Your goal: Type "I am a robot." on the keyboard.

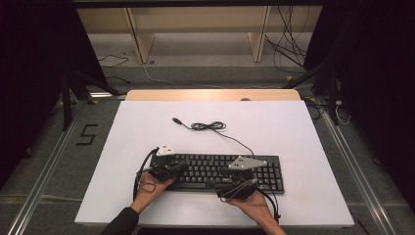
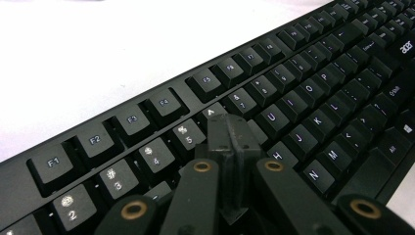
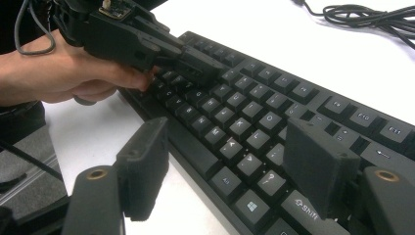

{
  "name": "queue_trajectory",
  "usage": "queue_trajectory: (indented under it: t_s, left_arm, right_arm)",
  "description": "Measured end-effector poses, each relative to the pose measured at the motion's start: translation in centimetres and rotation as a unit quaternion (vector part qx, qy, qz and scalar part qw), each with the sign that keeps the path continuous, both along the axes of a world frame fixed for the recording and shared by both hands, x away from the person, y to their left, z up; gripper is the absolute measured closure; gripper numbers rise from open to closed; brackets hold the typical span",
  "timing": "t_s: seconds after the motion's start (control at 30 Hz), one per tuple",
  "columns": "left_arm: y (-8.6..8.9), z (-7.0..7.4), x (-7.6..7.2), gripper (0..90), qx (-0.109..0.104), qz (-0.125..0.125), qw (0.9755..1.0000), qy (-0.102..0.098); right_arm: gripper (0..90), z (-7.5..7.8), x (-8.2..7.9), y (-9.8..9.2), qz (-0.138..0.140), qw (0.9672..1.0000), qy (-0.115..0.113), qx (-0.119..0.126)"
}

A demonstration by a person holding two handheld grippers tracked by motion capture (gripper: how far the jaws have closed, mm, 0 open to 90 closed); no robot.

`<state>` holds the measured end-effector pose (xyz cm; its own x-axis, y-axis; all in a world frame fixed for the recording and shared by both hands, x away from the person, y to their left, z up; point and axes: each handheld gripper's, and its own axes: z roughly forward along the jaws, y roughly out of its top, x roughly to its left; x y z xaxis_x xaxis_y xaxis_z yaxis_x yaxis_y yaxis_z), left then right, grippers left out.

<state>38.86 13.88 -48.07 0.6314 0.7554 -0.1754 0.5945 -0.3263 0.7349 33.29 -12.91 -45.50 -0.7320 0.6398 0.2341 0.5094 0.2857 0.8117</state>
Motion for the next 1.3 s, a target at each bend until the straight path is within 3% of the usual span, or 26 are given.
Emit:
queue_trajectory:
  t_s: [0.33,0.7,1.03,1.3]
  left_arm:
    - [0.4,0.7,-0.3,84.2,-0.027,0.001,0.9996,-0.004]
    - [1.4,1.4,-0.7,70.7,-0.06,-0.001,0.9982,-0.005]
    - [2.4,2.0,-1.3,51.1,-0.082,-0.003,0.9966,-0.007]
    - [3.2,2.4,-2.3,40.9,-0.101,-0.005,0.9947,-0.022]
  right_arm:
    - [34.7,-0.1,0.2,0.1,0.0,1.0,0.002,-0.002]
    - [37.5,-0.5,0.5,0.1,-0.004,1.0,0.004,-0.005]
    - [47.0,-0.6,0.8,0.1,-0.011,0.9999,0.009,-0.003]
    - [61.8,-0.9,1.1,0.2,-0.017,0.9996,0.014,-0.018]
